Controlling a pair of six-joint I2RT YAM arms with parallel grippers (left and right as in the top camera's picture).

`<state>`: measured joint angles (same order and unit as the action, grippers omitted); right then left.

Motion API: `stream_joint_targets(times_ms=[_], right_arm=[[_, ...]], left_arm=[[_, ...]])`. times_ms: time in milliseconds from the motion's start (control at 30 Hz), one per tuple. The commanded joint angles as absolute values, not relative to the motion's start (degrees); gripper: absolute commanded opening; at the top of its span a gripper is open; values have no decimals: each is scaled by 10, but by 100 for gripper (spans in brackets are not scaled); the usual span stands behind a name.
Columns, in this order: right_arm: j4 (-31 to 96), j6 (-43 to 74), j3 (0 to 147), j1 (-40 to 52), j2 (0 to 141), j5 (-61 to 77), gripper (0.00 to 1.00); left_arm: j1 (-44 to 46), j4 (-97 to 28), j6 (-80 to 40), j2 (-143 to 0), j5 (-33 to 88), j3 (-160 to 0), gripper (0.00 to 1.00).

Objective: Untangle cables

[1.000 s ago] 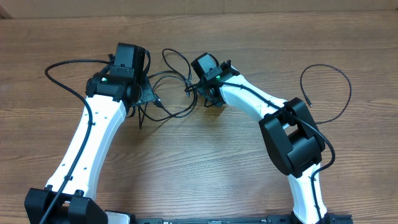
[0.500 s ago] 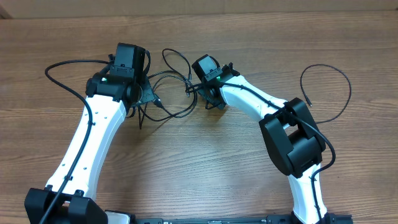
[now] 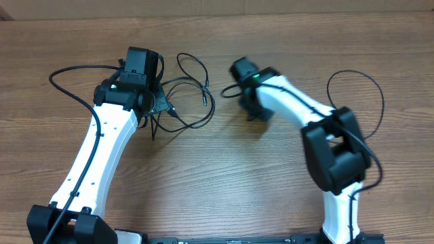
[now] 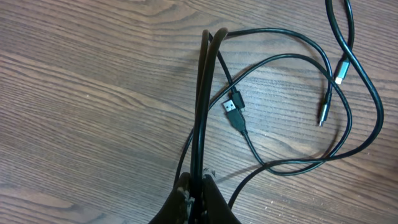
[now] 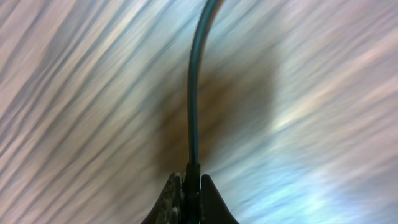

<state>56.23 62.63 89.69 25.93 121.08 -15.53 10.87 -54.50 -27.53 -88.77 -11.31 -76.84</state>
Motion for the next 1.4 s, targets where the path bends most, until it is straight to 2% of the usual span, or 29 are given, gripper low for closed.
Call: stream_joint_targets(times_ms=[0, 100, 267, 467, 500, 533, 567, 633, 667, 767, 933, 1033, 1100, 1267, 1367], right_arm=[[604, 566, 898, 191, 1121, -259, 4], [644, 535, 898, 98, 1072, -305, 4], [649, 460, 898, -22, 1048, -303, 4], [667, 413, 897, -116, 1049, -215, 5], [668, 396, 897, -123, 1049, -191, 12], [667, 386, 897, -126, 1049, -182, 25], [665, 360, 897, -129, 1049, -161, 48], [661, 334, 897, -129, 1049, -142, 69], [659, 319, 897, -128, 1049, -130, 78], [649, 252, 897, -118, 1049, -72, 90], [644, 97, 897, -90, 1049, 90, 100], [644, 41, 897, -69, 1049, 146, 100], [644, 40, 897, -55, 1049, 147, 100], [641, 40, 897, -24, 1049, 147, 100], [635, 39, 897, -7, 1049, 147, 100]], left_arm=[[113, -544, -283, -887, -109, -771, 4], [113, -544, -283, -887, -109, -771, 4], [113, -541, -283, -887, -109, -771, 4], [113, -535, -283, -887, -100, -771, 4], [113, -531, -282, -887, -89, -771, 4], [113, -526, -276, -887, -74, -771, 4], [113, -514, -258, -887, -42, -771, 4], [114, -486, -228, -887, 21, -771, 4], [117, -470, -210, -887, 55, -771, 4], [133, -405, -148, -887, 183, -771, 4], [179, -290, -100, -887, 343, -771, 4], [201, -220, -96, -887, 408, -771, 4], [206, -202, -99, -887, 401, -771, 6], [201, -248, -98, -887, 322, -771, 27], [191, -291, -98, -887, 261, -771, 35]])
